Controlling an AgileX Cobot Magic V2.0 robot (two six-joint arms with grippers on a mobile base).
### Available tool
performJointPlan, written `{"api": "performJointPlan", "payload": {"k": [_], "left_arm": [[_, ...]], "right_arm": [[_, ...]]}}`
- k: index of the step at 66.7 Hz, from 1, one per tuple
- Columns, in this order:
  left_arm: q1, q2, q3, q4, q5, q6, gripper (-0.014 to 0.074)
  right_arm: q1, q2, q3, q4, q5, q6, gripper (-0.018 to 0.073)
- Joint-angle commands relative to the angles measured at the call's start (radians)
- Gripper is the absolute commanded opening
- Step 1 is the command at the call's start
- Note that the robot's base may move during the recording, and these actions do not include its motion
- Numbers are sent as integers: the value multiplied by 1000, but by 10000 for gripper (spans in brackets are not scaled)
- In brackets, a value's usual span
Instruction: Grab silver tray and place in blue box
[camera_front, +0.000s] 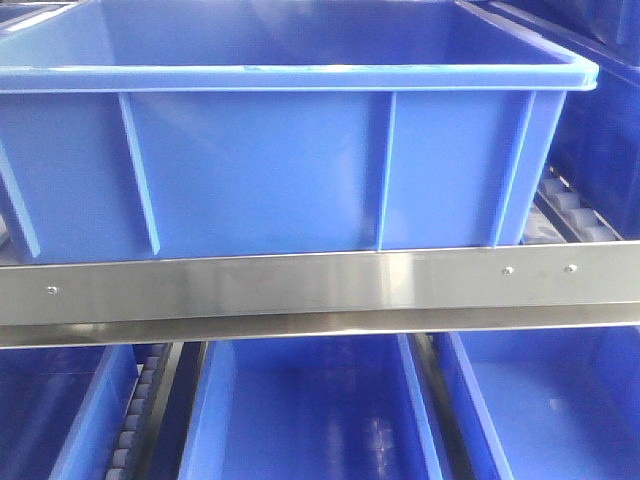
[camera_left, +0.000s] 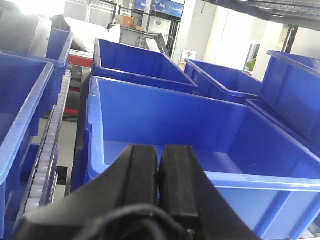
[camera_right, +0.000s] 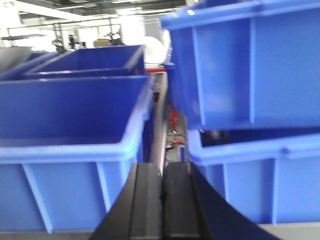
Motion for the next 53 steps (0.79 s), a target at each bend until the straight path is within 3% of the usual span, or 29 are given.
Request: {"api": "performJointPlan", "payload": {"k": [1, 16, 53], "left_arm": [[-4, 9, -25, 2, -84, -1, -6], [-4, 11, -25, 2, -84, -1, -6], [-4, 13, -25, 2, -84, -1, -6]], "right_arm": [[-20, -42, 19, -21, -66, -12, 52], [-13, -96, 94, -84, -73, -12, 52], [-11, -96, 94, -86, -99, -12, 52]]}}
